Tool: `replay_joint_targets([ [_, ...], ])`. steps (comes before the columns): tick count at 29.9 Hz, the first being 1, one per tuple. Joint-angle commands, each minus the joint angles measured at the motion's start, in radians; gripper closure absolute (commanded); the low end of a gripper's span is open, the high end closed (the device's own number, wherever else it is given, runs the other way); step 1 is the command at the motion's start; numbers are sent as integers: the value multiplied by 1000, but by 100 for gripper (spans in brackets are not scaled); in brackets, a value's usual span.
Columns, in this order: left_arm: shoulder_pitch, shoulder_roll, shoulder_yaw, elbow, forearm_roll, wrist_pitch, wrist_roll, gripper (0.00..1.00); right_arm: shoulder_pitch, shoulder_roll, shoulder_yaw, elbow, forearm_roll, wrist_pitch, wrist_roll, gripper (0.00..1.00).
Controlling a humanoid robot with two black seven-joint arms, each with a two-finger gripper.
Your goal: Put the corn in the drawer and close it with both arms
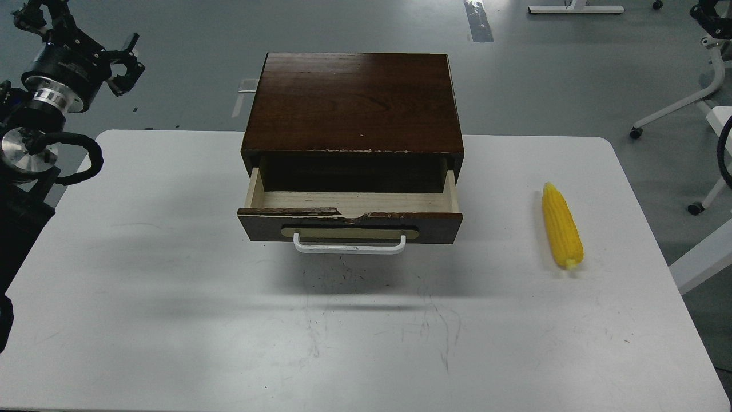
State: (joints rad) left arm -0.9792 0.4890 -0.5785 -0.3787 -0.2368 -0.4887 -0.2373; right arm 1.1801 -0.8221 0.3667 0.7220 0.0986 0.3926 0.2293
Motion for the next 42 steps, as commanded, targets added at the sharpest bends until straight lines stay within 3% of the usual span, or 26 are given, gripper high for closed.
replay_joint_targets([
  [1, 43, -17, -6, -2, -10, 0, 0, 2, 101, -40, -136, 63, -186, -29, -11, 0],
  [5, 82, -18, -12, -12, -12, 0, 0, 2, 156, -60, -195, 149, -382, -11, -50, 0],
  [9, 116, -21, -18, -16, -13, 0, -2, 2, 164, -58, -221, 206, -635, -23, -119, 0],
  [12, 152, -32, -43, -26, -25, 0, -16, 2, 164, -54, -285, 234, -833, -27, -127, 0],
  [16, 177, -40, -78, -51, -27, 0, -20, 2, 158, -54, -357, 241, -934, -31, -127, 0],
  [20, 197, -58, -98, -74, -27, 0, -22, 2, 148, -54, -439, 304, -1051, -38, -176, 0],
  [28, 194, -56, -153, -106, -38, 0, -20, 2, 70, 4, -499, 280, -1281, -38, -173, 0],
  [42, 186, -37, -167, -134, -39, 0, -14, 2, -103, 208, -497, 62, -1338, -66, -151, 0],
])
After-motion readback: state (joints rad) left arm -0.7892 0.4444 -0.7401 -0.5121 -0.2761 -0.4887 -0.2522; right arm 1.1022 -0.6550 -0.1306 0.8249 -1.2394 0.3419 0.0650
